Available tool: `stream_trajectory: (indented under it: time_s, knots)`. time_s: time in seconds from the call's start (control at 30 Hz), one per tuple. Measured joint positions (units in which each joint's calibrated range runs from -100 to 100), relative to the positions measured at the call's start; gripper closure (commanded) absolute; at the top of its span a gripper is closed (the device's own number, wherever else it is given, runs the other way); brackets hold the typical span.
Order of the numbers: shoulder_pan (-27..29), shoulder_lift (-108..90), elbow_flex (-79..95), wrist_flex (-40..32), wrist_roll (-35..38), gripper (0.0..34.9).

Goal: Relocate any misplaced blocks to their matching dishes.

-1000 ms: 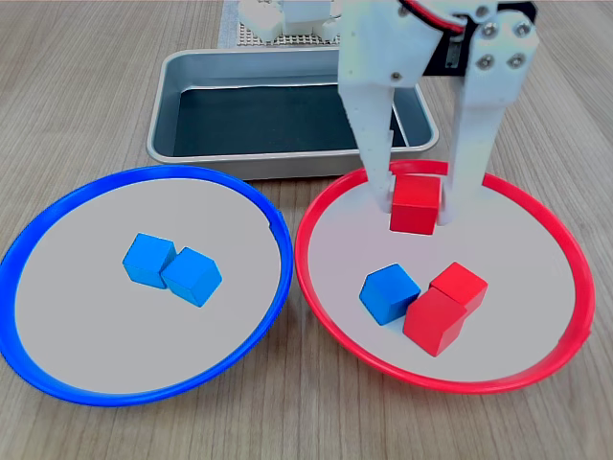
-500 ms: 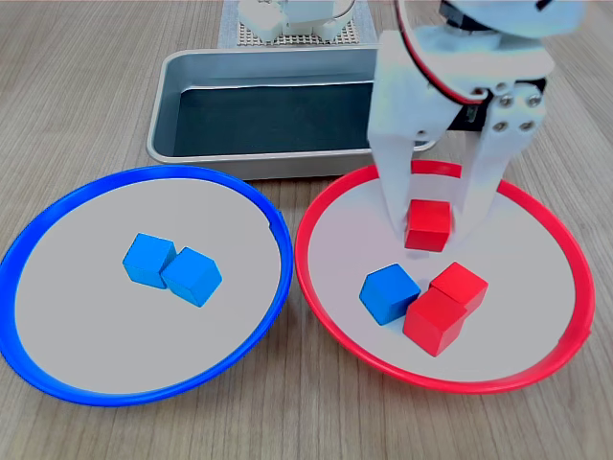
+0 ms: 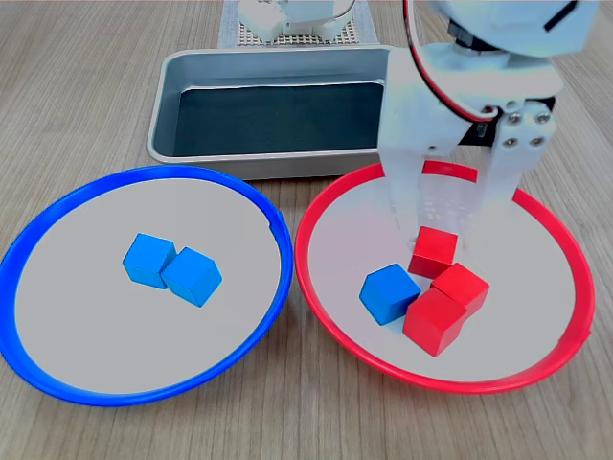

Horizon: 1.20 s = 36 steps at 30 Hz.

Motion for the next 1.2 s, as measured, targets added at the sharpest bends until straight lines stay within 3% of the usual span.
stream_trajectory:
  time_s: [0.43, 0.67, 0.97, 1.2]
  knots:
    - [2.04, -2.47, -4.08, 0.73, 0.05, 23.0]
    - [4.42, -5.88, -3.18, 0.57, -0.20, 27.0]
    - [8.23, -6.22, -2.36, -6.04, -4.59, 28.5]
    - [9.56, -6.22, -2.36, -10.20, -10.21, 27.6]
